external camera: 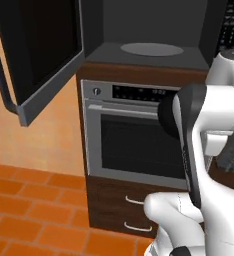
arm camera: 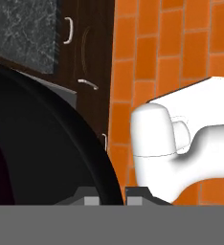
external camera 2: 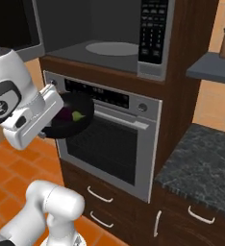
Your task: Pick the eggplant from the sink and place it in the bowl. Then pick the bowl and place it in the microwave. Then close the microwave door and press the start button.
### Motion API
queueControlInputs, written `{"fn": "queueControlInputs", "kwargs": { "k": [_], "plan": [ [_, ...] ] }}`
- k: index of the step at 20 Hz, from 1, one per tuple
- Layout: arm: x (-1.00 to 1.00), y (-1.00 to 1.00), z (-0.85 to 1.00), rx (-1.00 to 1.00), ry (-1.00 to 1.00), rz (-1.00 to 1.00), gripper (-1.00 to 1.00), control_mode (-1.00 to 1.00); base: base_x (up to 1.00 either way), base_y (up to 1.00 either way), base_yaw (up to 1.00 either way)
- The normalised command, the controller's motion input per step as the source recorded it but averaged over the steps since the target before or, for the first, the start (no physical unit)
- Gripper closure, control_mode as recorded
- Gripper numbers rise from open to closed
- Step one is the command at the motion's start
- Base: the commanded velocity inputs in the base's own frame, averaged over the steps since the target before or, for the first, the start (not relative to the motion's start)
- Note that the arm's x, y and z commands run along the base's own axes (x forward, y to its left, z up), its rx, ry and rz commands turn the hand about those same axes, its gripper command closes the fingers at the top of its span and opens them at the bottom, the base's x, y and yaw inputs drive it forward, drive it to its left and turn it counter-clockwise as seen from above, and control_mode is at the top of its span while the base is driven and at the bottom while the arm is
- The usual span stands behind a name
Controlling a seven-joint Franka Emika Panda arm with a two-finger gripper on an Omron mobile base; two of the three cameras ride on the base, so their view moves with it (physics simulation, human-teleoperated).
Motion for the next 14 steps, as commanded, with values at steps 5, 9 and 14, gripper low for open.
{"fn": "queueControlInputs", "kwargs": {
  "k": [5, 9, 14],
  "plan": [
    [0.00, 0.00, 0.00, 0.00, 0.00, 0.00, 1.00, 1.00, 0.60, 0.09, 0.01],
    [0.00, 0.00, 0.00, 0.00, 0.00, 0.00, 1.00, 1.00, 0.39, 0.34, 0.05],
    [0.00, 0.00, 0.00, 0.00, 0.00, 0.00, 1.00, 1.00, 0.25, 0.53, 0.03]
  ]
}}
